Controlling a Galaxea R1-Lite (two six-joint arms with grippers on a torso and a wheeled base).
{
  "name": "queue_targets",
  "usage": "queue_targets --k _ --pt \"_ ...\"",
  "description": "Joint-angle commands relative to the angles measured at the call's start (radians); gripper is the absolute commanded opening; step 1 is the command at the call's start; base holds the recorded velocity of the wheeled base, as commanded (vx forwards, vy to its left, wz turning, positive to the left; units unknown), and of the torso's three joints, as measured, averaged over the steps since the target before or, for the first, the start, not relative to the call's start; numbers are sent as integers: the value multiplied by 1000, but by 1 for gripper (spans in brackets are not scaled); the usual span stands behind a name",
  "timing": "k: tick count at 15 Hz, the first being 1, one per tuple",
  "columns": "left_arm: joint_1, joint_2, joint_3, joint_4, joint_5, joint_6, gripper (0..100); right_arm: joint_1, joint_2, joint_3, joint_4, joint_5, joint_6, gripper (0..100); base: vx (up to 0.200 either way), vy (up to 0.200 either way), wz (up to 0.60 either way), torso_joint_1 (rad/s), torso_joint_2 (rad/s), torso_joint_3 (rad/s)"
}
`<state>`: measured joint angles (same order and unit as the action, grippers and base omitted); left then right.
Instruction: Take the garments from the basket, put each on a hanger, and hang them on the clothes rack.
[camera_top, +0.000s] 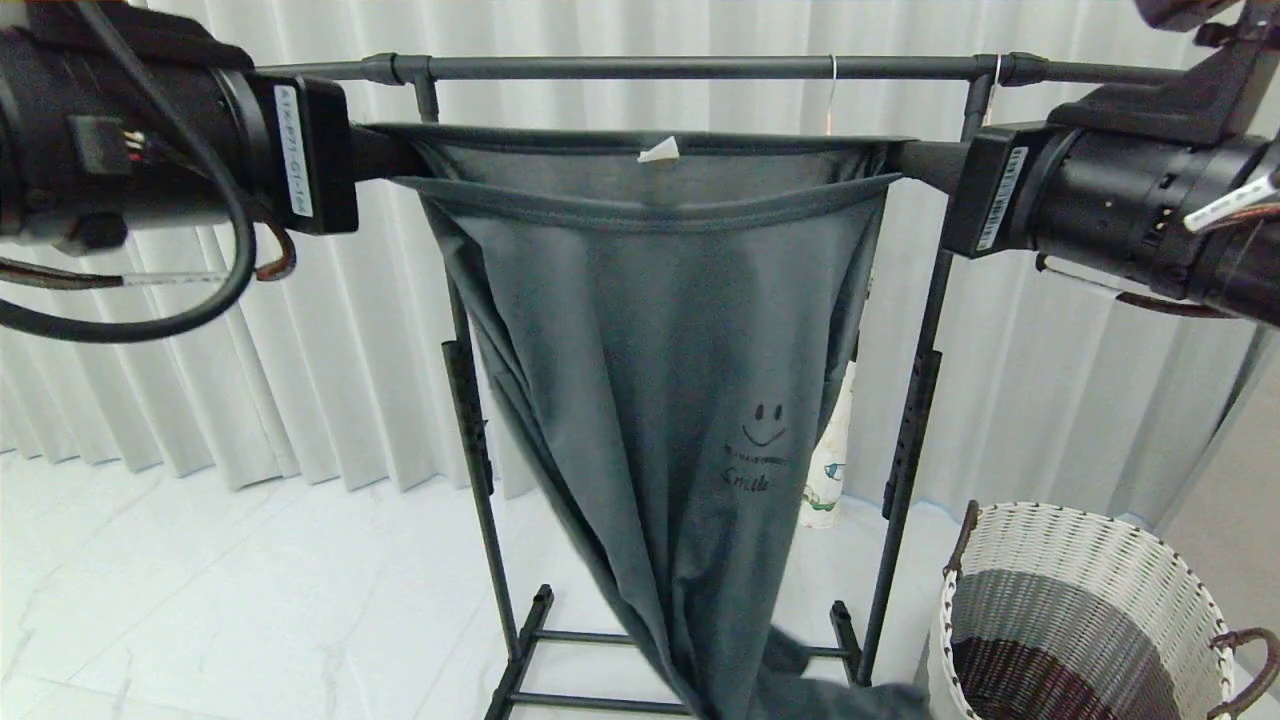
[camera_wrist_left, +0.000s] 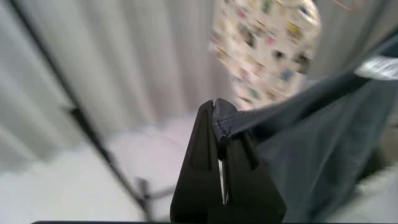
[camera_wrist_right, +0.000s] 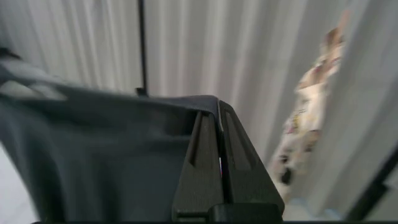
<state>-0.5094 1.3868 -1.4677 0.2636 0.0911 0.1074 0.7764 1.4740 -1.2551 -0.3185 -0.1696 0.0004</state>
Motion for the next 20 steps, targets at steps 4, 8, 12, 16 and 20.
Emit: queue_targets --k 4,8,12,16,20 --pt "-136 -80 -33 5 58 72 0 -39 -190 -4 118 -2 -34 0 0 0 0 0 0 0" --pt "-233 -84 -42 3 88 83 0 -35 -253 -10 157 13 -111 0 0 0 0 0 0 0" --pt "-233 -77 -53 0 85 109 0 -35 -304 -78 323 50 -143 0 0 0 0 0 0 0" --pt "-233 -9 -54 -126 85 110 0 -35 -400 -245 748 239 -135 0 0 0 0 0 0 0" --pt "-233 43 -56 -224 90 110 0 6 -446 -285 926 490 -135 0 0 0 0 0 0 0"
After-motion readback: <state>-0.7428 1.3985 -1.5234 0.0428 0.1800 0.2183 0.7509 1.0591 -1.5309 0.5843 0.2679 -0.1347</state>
